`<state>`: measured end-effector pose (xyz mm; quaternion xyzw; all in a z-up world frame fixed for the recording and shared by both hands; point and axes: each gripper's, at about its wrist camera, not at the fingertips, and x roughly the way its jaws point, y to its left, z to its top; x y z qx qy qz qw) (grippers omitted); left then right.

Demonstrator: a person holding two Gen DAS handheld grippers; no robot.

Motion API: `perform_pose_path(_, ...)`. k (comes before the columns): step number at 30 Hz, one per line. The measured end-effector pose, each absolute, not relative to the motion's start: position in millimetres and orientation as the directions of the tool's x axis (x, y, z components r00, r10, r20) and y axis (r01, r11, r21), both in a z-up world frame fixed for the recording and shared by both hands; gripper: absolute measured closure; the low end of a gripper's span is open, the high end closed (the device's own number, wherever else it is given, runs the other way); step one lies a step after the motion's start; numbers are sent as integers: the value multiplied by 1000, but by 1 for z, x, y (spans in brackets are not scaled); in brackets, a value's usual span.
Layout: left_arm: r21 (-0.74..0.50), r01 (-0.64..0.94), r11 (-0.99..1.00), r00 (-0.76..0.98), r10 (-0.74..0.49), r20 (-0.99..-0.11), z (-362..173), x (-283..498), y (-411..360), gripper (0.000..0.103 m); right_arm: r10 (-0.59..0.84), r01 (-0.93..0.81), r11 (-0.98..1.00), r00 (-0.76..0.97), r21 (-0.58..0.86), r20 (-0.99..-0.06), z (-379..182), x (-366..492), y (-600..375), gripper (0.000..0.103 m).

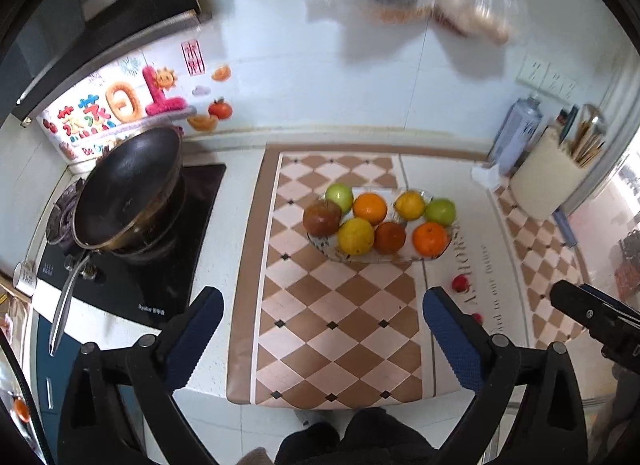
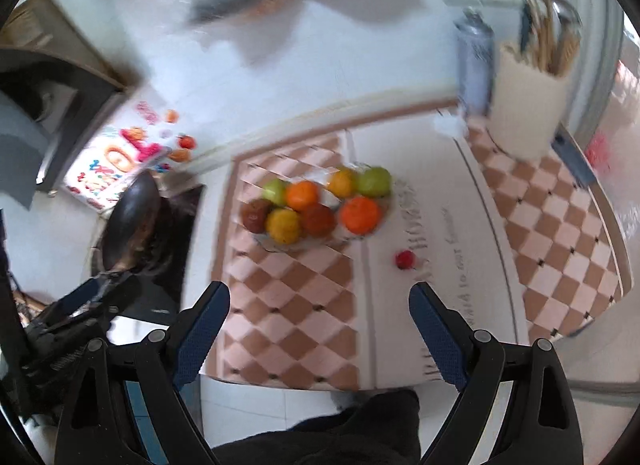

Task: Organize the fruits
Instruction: 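Raise both open tools away from the plate, then grasp a small red fruit with the left tool while the right tool grasps the other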

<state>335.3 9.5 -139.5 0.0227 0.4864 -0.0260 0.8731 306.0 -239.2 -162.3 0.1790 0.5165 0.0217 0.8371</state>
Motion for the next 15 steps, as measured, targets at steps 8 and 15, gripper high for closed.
perform_pose_path(8,112,99,989,396,64,-916,-215,371,-47,1,252,228,922,261,313,-932,-293,329,-306,29)
perform_pose_path(15,141,155,978,276,94,-957,-271,401,-90,1,270,193,932,191,306,-944,-365,356,-302,47)
